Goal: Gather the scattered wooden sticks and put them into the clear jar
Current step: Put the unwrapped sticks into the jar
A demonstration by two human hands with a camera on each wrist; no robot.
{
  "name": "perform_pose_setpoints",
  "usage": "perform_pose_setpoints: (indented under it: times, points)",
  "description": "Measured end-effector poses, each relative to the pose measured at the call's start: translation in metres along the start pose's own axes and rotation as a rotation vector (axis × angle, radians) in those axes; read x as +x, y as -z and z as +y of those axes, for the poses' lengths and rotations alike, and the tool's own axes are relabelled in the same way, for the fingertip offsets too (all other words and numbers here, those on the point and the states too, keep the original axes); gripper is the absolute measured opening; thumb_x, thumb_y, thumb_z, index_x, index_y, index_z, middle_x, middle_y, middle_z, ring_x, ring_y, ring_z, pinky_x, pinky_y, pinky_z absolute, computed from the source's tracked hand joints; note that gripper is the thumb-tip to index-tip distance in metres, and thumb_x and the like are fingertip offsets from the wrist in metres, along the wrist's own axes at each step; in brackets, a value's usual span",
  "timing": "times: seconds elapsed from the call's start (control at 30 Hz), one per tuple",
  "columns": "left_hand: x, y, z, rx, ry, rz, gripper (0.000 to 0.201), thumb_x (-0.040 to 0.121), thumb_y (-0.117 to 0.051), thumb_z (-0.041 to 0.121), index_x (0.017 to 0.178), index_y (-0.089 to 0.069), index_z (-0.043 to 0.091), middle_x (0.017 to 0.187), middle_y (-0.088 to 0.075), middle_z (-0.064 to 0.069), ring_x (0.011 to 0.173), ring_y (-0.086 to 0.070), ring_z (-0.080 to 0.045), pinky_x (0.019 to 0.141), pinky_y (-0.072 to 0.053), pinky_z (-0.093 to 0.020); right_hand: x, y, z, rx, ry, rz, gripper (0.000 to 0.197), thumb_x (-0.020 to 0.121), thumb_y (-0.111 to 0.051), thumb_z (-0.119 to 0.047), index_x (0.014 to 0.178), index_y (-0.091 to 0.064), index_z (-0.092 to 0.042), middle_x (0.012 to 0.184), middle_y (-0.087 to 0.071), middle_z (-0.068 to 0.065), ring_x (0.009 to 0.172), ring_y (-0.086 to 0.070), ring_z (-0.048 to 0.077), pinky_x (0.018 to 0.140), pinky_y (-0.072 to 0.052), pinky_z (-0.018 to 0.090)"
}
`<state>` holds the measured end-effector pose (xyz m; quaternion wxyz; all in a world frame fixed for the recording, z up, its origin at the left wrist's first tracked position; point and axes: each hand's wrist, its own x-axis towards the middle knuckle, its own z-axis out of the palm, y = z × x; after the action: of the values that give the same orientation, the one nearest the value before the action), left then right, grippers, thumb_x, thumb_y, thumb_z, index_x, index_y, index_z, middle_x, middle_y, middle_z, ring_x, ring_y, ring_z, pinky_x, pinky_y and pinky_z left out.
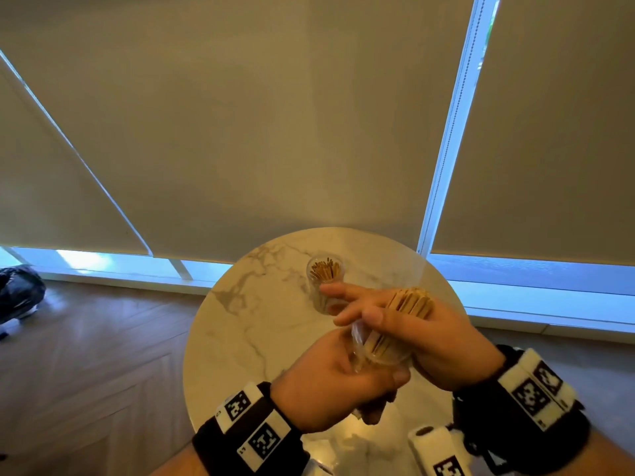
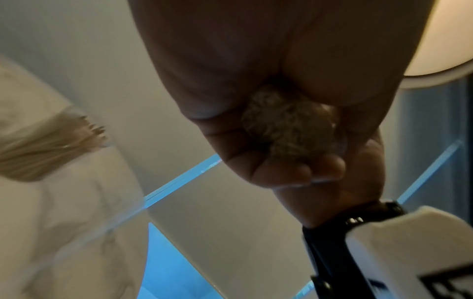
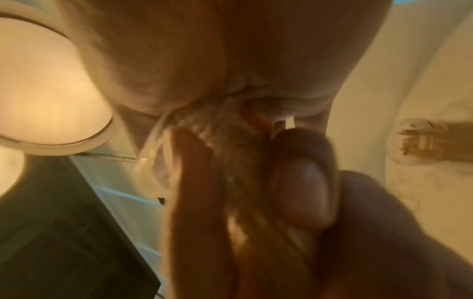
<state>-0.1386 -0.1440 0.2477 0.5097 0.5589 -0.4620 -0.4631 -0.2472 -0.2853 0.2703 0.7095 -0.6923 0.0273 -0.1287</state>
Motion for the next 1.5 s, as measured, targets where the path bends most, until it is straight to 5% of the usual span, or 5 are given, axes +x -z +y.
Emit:
perform_pose_setpoints:
  times: [0.5, 0.73, 0.93, 1.17, 1.5]
  points:
    - [0.005, 0.070, -0.094, -0.224, 0.251, 0.038, 0.048, 0.092, -0.071, 0.030, 0.133, -0.051, 0.014, 0.068, -0.052, 0.004, 0.054, -0.042, -0.011, 0.047, -0.033, -0.021, 0.055, -0.001, 0.049, 0.596, -0.181, 0.597, 0.038, 0.097, -0.052, -0.040, 0.071, -0.049, -0.012, 0.091, -0.073, 0.023, 0.099, -0.074, 0.036, 0.095, -0.055, 0.051]
    - [0.002, 0.114, -0.216, 0.694, 0.729, -0.235, 0.023, 0.086, -0.053, 0.041, 0.097, -0.054, 0.022, 0.100, -0.066, -0.003, 0.095, -0.067, -0.026, 0.077, -0.050, -0.035, 0.070, 0.013, 0.066, 0.649, -0.197, 0.802, 0.039, 0.099, -0.054, -0.044, 0.070, -0.048, -0.018, 0.058, -0.038, 0.001, 0.053, -0.047, 0.016, 0.072, -0.055, 0.039]
    - [0.016, 0.138, -0.231, 0.798, 0.703, -0.172, 0.086, 0.076, -0.072, 0.063, 0.152, -0.041, 0.034, 0.155, -0.044, 0.011, 0.140, -0.046, -0.015, 0.116, -0.037, -0.031, 0.091, 0.001, 0.064, 0.559, -0.064, 0.716, 0.037, 0.095, -0.052, -0.041, 0.068, -0.047, -0.015, 0.052, -0.034, 0.000, 0.047, -0.042, 0.015, 0.060, -0.051, 0.034]
    - [0.060, 0.139, -0.101, -0.989, 0.475, 0.249, 0.050, 0.106, -0.041, 0.040, 0.122, -0.068, 0.002, 0.118, -0.071, -0.023, 0.105, -0.071, -0.038, 0.108, -0.045, -0.055, 0.137, -0.022, 0.075, 0.265, 0.070, 0.443, 0.041, 0.094, -0.066, -0.046, 0.074, -0.054, -0.013, 0.057, -0.045, 0.008, 0.056, -0.052, 0.027, 0.070, -0.052, 0.047]
    - [0.068, 0.144, -0.111, -1.227, 0.345, 0.433, 0.047, 0.099, -0.051, 0.028, 0.135, -0.064, 0.001, 0.124, -0.069, -0.024, 0.117, -0.068, -0.035, 0.107, -0.047, -0.049, 0.167, -0.057, 0.109, -0.175, -0.021, 0.344, 0.021, 0.084, -0.078, -0.020, 0.076, -0.076, -0.039, 0.089, -0.078, 0.002, 0.091, -0.074, 0.021, 0.083, -0.057, 0.040]
